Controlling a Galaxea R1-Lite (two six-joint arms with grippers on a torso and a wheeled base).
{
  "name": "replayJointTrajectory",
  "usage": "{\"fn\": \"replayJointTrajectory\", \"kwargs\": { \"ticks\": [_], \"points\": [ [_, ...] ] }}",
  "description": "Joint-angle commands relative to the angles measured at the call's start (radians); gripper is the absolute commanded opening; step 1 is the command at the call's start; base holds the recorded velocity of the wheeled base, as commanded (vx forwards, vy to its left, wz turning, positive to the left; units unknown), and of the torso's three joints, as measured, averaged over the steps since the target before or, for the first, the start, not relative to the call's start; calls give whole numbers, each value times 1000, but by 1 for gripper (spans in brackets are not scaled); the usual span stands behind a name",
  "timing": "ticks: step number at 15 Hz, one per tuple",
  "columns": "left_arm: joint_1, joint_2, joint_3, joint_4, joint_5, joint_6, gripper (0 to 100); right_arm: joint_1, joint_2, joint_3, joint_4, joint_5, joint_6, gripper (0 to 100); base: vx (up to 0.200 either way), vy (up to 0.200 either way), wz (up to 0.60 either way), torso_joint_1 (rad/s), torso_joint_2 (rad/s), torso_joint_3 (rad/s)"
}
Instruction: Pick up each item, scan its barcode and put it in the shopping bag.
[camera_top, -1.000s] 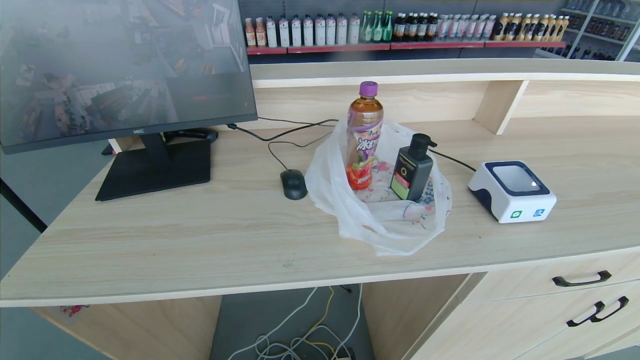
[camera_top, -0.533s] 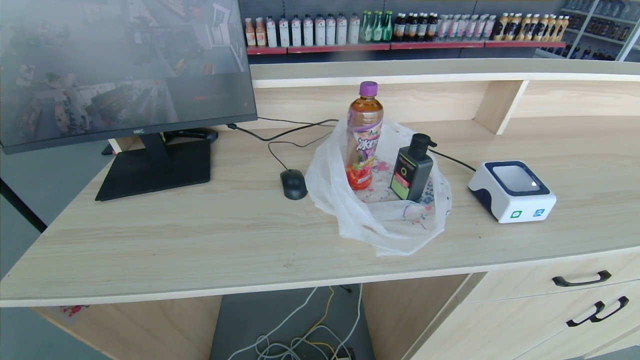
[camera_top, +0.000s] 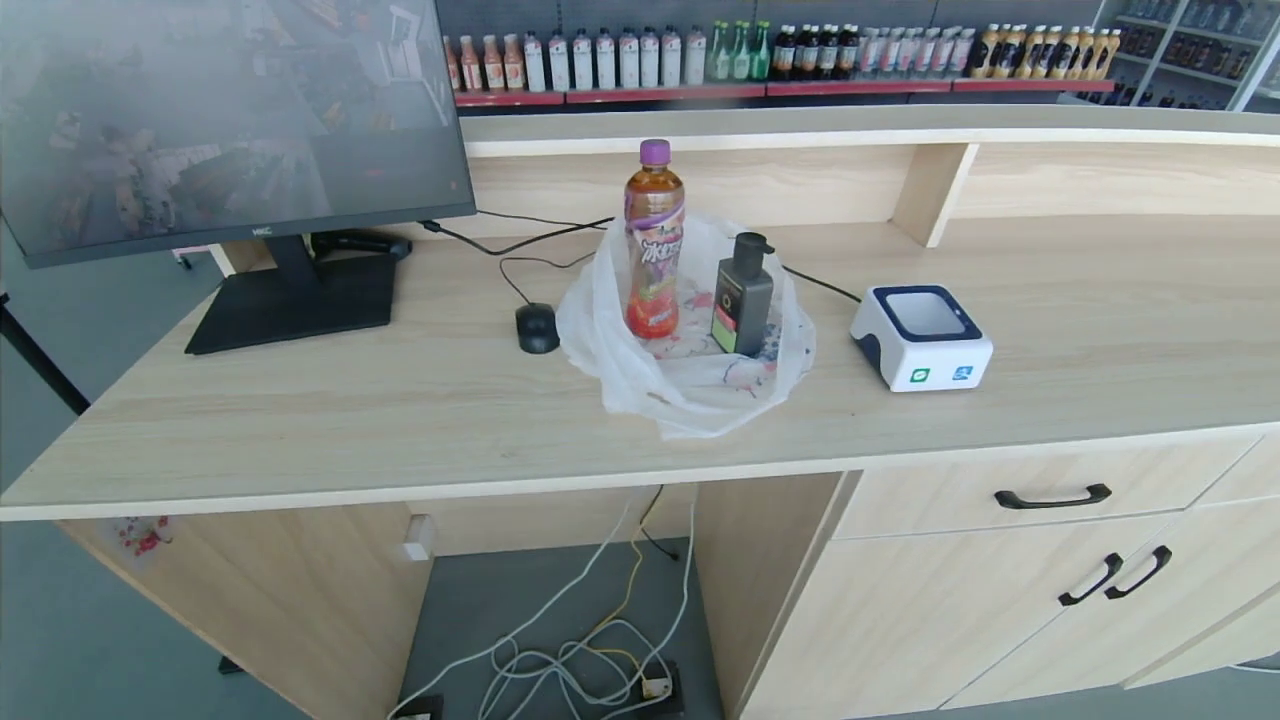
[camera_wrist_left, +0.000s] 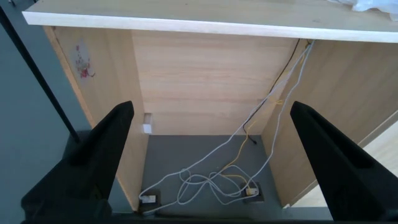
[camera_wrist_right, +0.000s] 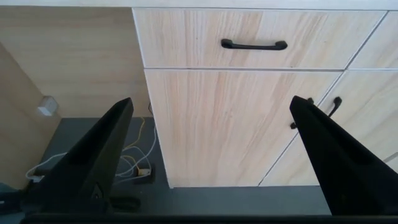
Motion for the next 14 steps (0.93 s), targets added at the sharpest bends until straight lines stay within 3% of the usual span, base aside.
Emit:
{"fn": "replayJointTrajectory", "kwargs": {
  "ticks": [1, 4, 10, 14],
  "points": [
    [1, 0, 0, 0, 0, 0, 100, 1, 2, 0, -1, 1, 0, 100, 0, -200, 0, 2, -2, 2],
    [1, 0, 0, 0, 0, 0, 100, 1, 2, 0, -1, -1, 0, 100, 0, -200, 0, -1, 7, 2],
    [1, 0, 0, 0, 0, 1, 100, 1, 2, 0, -1, 1, 0, 100, 0, 0, 0, 0, 0, 0],
    [1, 0, 0, 0, 0, 0, 100, 1, 2, 0, -1, -1, 1, 100, 200, 0, 0, 1, 5, 0]
  ]
}}
